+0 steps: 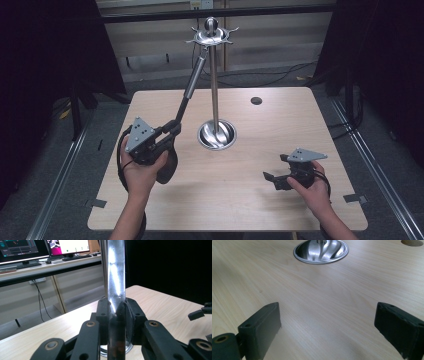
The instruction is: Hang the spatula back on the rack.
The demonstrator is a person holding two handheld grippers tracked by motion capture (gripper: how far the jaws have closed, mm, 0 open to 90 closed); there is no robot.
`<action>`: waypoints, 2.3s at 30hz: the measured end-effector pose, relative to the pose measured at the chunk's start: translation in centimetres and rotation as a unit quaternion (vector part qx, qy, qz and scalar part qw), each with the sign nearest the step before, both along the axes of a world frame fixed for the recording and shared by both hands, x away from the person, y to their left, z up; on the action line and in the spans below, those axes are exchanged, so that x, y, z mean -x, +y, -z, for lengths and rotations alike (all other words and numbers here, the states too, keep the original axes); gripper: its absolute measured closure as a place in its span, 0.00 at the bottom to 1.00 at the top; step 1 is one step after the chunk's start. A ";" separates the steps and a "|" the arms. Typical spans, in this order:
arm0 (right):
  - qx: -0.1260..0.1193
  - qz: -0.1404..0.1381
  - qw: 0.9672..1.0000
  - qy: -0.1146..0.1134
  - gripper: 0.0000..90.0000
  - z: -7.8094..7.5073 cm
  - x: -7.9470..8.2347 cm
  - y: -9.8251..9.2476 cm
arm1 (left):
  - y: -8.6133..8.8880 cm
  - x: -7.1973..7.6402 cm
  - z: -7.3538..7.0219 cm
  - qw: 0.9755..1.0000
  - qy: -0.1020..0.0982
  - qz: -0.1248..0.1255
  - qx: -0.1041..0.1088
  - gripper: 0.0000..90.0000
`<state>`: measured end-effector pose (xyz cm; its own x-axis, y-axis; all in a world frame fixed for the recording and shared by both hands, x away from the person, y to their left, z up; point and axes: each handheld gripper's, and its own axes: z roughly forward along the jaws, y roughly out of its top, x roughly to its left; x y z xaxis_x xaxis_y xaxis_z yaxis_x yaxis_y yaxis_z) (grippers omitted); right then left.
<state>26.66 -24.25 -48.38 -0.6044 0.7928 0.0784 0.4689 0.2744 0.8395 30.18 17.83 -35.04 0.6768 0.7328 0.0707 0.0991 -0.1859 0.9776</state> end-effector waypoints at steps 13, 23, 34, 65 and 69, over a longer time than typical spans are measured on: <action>0.001 0.000 1.000 0.000 0.07 0.0 0.0 0.0 | -1.1 -1.3 1.0 1.000 0.010 0.003 -0.008 0.83; 0.000 -0.002 1.000 0.001 0.07 0.1 0.0 -0.1 | -2.4 -2.6 1.7 1.000 0.029 0.010 -0.006 0.83; -0.001 0.000 1.000 0.002 0.07 0.1 -0.1 -0.4 | -3.6 -3.7 2.2 0.999 0.040 0.014 -0.005 0.83; 0.002 -0.003 1.000 -0.001 0.07 0.0 0.1 -0.5 | -5.8 -5.4 3.6 0.999 0.034 0.017 0.021 0.83; 0.001 -0.002 1.000 0.000 0.07 0.0 0.2 -0.6 | -6.1 -5.6 3.7 0.999 0.036 0.019 0.025 0.83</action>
<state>26.50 -24.82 -48.43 -0.6068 0.7912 0.0769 0.4685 0.2778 0.8386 35.77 11.75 -38.70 0.7057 0.7083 -0.0160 0.1639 -0.1413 0.9763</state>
